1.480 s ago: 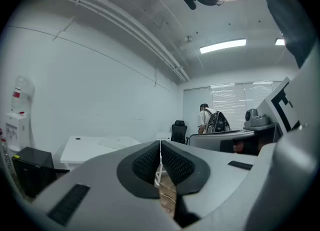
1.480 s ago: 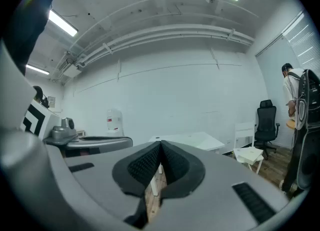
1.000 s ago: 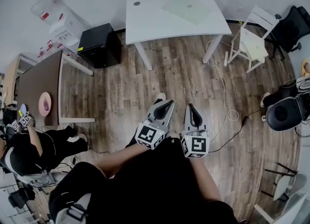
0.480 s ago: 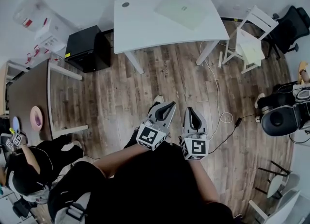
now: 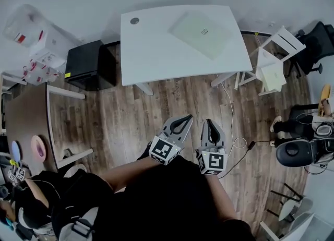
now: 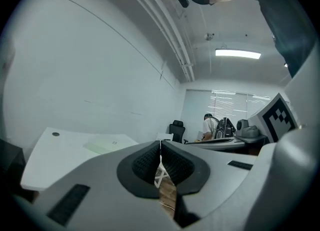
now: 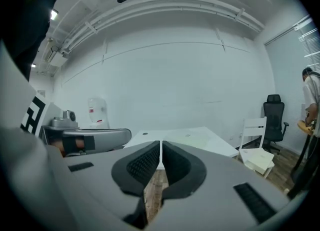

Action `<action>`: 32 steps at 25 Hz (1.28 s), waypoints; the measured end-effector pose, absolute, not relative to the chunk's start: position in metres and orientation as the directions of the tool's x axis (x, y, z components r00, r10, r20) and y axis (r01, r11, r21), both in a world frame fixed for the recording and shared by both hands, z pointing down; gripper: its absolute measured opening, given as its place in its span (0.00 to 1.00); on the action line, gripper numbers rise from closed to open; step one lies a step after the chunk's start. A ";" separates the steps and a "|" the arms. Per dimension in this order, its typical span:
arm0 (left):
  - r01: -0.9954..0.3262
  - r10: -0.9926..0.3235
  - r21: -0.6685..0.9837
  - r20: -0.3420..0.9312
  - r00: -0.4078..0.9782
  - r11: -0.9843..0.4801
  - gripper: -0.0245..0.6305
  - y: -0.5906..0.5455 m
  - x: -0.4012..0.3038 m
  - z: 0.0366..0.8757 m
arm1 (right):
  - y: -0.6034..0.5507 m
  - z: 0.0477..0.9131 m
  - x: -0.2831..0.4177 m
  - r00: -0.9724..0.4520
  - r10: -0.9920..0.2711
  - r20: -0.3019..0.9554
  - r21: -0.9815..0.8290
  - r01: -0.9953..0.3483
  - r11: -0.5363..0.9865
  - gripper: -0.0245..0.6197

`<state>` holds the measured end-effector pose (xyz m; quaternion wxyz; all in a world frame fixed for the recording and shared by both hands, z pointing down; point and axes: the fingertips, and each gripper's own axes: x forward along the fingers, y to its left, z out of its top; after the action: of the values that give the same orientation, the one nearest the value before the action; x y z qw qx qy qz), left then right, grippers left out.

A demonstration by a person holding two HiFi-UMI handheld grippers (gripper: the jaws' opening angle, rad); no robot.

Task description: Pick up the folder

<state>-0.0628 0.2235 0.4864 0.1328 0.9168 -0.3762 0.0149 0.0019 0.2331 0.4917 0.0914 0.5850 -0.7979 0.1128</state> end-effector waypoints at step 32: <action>-0.747 -0.703 0.214 0.255 0.664 -0.629 0.06 -0.062 -0.070 0.529 | -0.052 0.530 0.025 -0.315 -0.892 0.324 -0.163 -0.947 0.276 0.09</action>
<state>-0.0703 -0.0617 0.5294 0.1518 0.8995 -0.4031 0.0737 0.0245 -0.0522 0.5300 0.0841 0.5790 -0.7942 0.1642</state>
